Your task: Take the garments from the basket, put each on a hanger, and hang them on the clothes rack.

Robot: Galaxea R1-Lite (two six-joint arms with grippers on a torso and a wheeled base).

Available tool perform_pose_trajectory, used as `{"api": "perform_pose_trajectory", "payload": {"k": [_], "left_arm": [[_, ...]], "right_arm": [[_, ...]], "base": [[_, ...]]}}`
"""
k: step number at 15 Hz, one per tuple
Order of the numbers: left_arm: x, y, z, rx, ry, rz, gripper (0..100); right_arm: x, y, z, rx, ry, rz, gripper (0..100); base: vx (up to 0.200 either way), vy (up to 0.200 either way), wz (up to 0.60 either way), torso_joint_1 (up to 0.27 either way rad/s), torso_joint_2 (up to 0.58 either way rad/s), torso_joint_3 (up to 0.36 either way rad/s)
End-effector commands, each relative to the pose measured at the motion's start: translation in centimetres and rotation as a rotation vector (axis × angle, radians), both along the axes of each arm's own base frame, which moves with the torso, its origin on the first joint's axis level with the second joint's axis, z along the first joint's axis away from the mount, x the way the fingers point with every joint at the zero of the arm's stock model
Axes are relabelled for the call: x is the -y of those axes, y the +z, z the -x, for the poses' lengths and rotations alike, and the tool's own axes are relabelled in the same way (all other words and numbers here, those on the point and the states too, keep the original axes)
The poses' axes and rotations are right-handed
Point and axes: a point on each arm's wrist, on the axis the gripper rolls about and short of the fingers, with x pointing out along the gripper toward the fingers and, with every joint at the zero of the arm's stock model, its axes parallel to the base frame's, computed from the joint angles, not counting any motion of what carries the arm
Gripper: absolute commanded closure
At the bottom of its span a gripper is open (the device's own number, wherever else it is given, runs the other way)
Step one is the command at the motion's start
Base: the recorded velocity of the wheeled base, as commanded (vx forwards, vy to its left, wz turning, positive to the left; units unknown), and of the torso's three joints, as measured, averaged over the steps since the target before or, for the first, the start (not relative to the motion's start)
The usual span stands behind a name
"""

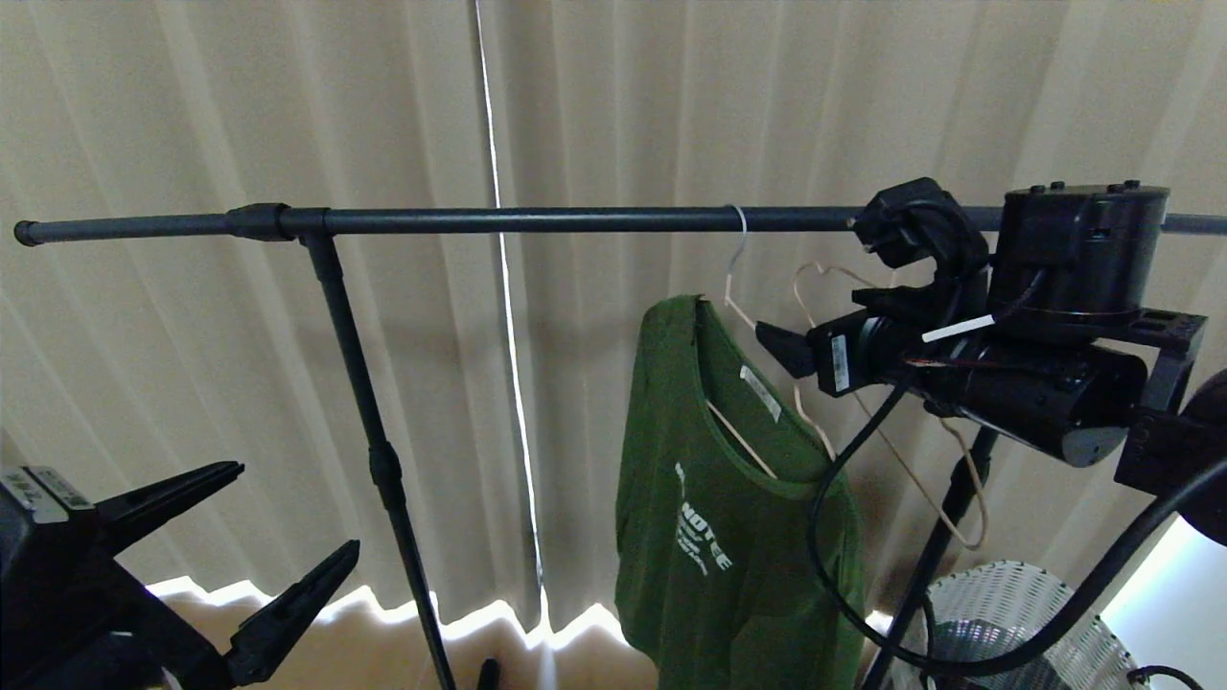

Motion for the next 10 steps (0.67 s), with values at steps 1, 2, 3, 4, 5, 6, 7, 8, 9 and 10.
{"api": "perform_pose_trajectory", "payload": {"k": [1, 2, 3, 4, 5, 6, 7, 8, 9, 10], "left_arm": [[-0.9, -0.8, -1.5, -0.061, 0.114, -0.024, 0], [-1.4, -1.0, -1.8, -0.076, 0.152, -0.028, 0], [-1.8, -1.1, -1.9, -0.078, 0.182, -0.027, 0], [-2.2, -1.0, -2.0, -0.079, 0.213, -0.02, 0], [-2.4, -0.9, -2.1, -0.081, 0.233, -0.001, 0], [-2.4, -1.0, -2.1, -0.083, 0.235, 0.003, 0], [-2.4, -1.0, -2.0, -0.085, 0.235, 0.002, 0], [-2.4, -1.1, -2.0, -0.09, 0.237, 0.002, 0], [-2.5, -1.2, -2.0, -0.093, 0.239, 0.004, 0], [-2.5, -1.4, -1.9, -0.103, 0.239, 0.006, 0]], "right_arm": [[1.3, 0.7, 1.9, 0.027, 0.009, -0.022, 0], [2.3, 0.7, 2.5, 0.02, 0.009, -0.034, 0], [3.2, 0.7, 2.9, 0.025, -0.016, -0.032, 0], [4.3, 0.5, 3.3, 0.02, -0.05, -0.022, 0], [5.4, 0.4, 4.0, 0.014, -0.081, -0.017, 0], [6.3, 0.0, 4.9, 0.009, -0.096, -0.007, 0], [6.8, -0.3, 5.6, 0.005, -0.107, 0.002, 0], [7.8, -0.6, 6.2, 0.005, -0.142, 0.021, 0], [8.5, -0.9, 6.6, 0.003, -0.167, 0.035, 0], [9.1, -1.1, 7.2, 0.007, -0.187, 0.039, 0]], "base": [[0.0, 0.0, 0.0, 0.0, 0.0, 0.0], [0.0, 0.0, 0.0, 0.0, 0.0, 0.0], [0.0, 0.0, 0.0, 0.0, 0.0, 0.0], [0.0, 0.0, 0.0, 0.0, 0.0, 0.0], [0.0, 0.0, 0.0, 0.0, 0.0, 0.0], [0.0, 0.0, 0.0, 0.0, 0.0, 0.0], [0.0, 0.0, 0.0, 0.0, 0.0, 0.0], [0.0, 0.0, 0.0, 0.0, 0.0, 0.0], [0.0, 0.0, 0.0, 0.0, 0.0, 0.0], [0.0, 0.0, 0.0, 0.0, 0.0, 0.0]]}}
